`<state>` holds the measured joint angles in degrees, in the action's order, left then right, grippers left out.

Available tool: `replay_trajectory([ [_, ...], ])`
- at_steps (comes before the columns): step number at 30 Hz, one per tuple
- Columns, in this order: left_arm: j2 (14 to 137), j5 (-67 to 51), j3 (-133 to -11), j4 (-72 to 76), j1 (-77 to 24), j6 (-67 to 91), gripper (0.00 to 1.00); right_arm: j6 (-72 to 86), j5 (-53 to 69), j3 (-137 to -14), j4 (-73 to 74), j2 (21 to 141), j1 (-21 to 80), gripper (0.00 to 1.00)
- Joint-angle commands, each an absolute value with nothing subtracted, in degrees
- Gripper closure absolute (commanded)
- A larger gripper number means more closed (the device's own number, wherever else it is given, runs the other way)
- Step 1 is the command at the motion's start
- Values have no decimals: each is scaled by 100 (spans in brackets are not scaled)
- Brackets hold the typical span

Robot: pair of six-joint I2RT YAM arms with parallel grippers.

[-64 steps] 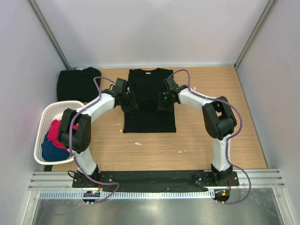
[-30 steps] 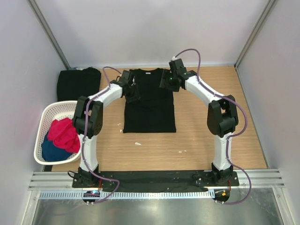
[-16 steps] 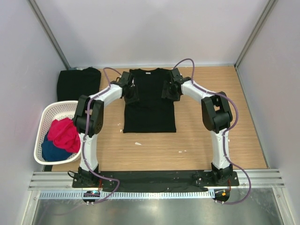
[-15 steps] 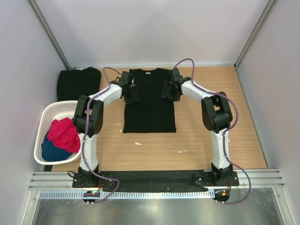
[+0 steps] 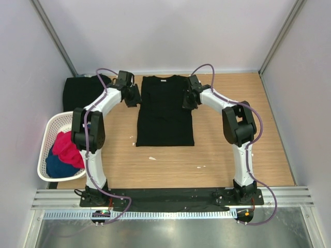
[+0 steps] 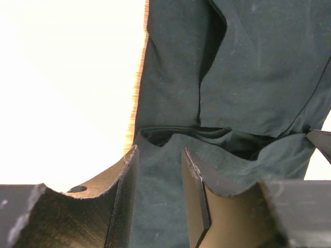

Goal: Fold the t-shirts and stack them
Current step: Fold the tshirt

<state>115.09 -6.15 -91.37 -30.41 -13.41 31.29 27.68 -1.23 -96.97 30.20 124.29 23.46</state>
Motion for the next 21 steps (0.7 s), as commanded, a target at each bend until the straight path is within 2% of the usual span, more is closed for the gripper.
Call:
replay_trajectory([
  [1,11549,-703,-9202,-3041,-1362,3155,60,2839,-404,-9827,2813,12165,2338,99],
  [7,11707,-738,-9193,-2962,-1362,3076,62,2769,-615,-9571,2716,11699,2320,99],
  [15,12006,-835,-9211,-2909,-1362,3032,67,2733,-659,-9545,2768,11663,2241,99],
  [18,12085,-887,-9220,-2857,-1371,2988,73,2716,-668,-9589,2795,11707,2224,99],
  [21,12146,-870,-9229,-2813,-1362,2988,83,2707,-799,-9720,2979,11803,2197,99],
])
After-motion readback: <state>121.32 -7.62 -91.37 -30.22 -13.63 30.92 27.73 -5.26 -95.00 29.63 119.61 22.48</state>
